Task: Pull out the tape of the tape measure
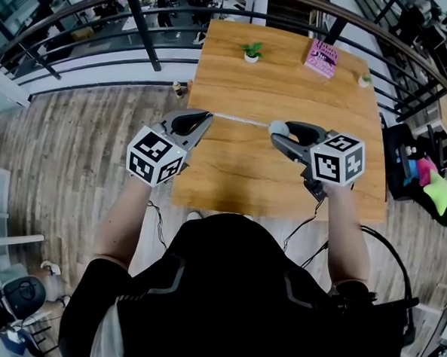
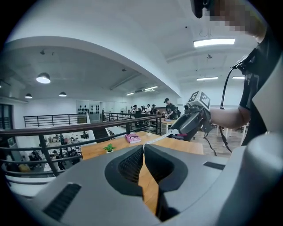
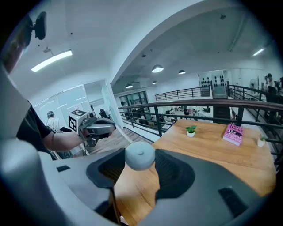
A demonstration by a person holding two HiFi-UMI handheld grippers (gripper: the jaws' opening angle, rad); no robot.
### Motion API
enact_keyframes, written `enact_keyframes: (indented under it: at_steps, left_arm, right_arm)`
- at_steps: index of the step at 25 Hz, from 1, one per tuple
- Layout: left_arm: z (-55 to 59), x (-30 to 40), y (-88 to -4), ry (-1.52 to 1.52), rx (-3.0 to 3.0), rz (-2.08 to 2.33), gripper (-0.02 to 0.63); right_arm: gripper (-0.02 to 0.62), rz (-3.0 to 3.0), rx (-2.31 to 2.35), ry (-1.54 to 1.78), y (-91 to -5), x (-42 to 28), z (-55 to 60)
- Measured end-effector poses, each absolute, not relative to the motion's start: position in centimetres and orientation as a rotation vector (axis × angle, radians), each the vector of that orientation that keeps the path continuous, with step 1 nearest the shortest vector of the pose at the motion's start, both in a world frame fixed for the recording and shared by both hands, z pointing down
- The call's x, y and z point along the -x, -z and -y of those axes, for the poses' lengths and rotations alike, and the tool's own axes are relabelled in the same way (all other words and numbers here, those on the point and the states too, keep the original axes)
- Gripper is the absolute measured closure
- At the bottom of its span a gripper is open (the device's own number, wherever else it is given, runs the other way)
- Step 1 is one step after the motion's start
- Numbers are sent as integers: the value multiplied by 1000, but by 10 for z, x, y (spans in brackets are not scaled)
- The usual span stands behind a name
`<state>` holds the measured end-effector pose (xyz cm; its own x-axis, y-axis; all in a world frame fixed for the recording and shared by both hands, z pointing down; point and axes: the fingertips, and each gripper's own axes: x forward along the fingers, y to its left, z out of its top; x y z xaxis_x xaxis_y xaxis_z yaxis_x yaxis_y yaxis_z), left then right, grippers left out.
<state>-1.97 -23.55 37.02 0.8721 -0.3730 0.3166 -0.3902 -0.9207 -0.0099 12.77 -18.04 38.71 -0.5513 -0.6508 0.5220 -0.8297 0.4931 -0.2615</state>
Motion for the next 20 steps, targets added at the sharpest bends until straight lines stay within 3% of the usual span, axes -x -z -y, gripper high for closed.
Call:
enact_keyframes:
  at_steps: [20]
  left_arm:
    - [259,45,-376,-496,-2911,735,569]
  right_arm:
    - [380,2325,-1353,-717,-394,-165,173]
